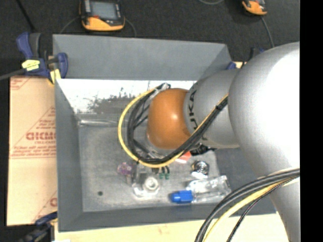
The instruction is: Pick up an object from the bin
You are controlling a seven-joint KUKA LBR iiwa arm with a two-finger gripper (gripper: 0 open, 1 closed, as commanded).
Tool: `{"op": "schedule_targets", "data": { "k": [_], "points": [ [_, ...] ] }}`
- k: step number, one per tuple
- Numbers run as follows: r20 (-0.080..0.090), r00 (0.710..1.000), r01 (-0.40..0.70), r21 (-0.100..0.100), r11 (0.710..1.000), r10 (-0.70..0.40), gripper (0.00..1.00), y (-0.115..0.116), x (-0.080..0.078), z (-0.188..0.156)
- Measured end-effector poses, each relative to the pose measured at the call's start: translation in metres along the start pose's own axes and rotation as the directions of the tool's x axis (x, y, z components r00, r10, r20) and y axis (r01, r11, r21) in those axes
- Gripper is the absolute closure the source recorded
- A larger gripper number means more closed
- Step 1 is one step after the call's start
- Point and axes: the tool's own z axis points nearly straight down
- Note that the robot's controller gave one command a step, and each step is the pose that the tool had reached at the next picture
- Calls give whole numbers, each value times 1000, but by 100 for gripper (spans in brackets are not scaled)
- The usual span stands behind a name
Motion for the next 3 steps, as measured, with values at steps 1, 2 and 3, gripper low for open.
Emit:
{"op": "schedule_targets", "data": {
  "k": [1, 2, 3],
  "points": [
    [-6, 1000, 15, 3, 1000, -15, 100, -4, 28, -44],
    [0, 1000, -24, 1, 1000, 24, 100, 24, -7, -74],
    [4, 1000, -6, 0, 1000, 6, 100, 34, -14, -147]
  ]
}}
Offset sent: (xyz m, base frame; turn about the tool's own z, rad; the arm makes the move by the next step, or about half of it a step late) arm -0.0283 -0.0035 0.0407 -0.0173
